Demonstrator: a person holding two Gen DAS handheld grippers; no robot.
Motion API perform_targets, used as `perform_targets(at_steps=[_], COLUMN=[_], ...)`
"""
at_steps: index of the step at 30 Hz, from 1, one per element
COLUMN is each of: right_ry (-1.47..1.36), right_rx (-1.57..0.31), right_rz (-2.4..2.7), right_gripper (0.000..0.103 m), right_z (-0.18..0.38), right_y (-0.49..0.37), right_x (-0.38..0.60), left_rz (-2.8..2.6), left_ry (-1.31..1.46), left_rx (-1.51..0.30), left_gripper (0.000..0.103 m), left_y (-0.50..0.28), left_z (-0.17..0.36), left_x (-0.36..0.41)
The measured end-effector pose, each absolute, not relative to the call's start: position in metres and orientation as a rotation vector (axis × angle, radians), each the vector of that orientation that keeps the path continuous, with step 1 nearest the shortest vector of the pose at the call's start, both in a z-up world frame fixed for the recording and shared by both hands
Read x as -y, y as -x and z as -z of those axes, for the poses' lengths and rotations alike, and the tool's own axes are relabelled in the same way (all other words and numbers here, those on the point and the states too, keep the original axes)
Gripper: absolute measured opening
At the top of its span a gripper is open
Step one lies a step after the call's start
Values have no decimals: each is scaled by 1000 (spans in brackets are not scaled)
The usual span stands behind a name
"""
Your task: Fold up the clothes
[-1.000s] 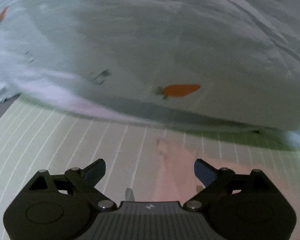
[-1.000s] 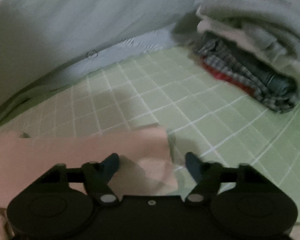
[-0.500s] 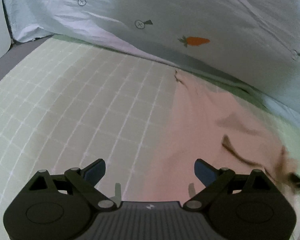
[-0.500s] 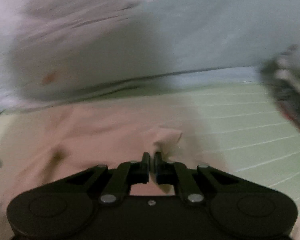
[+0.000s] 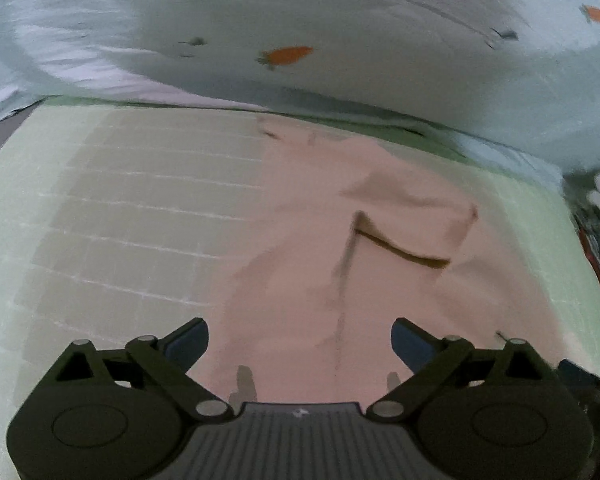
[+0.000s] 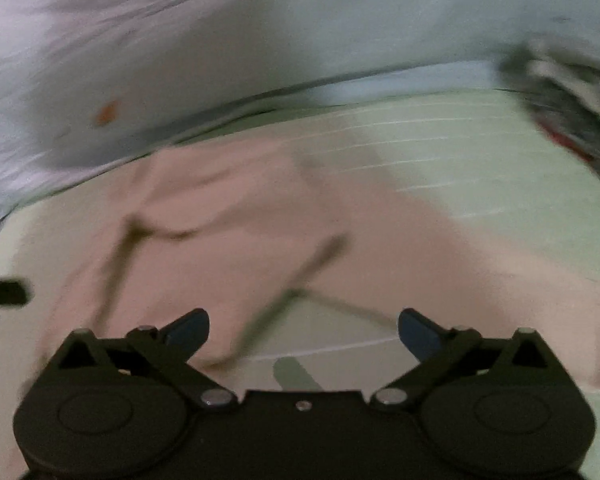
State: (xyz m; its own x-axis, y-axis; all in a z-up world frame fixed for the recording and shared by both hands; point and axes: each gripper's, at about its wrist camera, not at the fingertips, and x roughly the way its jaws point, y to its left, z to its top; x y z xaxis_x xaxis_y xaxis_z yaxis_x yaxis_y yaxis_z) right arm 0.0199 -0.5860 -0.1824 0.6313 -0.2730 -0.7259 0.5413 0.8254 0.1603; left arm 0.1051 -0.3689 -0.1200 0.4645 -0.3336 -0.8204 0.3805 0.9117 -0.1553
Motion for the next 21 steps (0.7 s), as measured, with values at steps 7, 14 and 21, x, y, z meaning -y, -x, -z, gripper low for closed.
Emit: perform_targets(at_steps=[7, 14, 21], right_ry=[-404, -403, -381], right_rx=[-760, -811, -809], right_rz=[762, 820, 812], right_gripper=[103, 103, 103], right_z=[201, 218, 218], right_y=[12, 15, 5], right_x=[646, 659, 660], left_rz=[575, 694, 725], left_ry=[-148, -230, -238], left_rx=[-1015, -1067, -1108], left_gripper=[97, 83, 45], left_y=[-113, -120, -122], left_z=[133, 157, 180], left_x=[427, 477, 495])
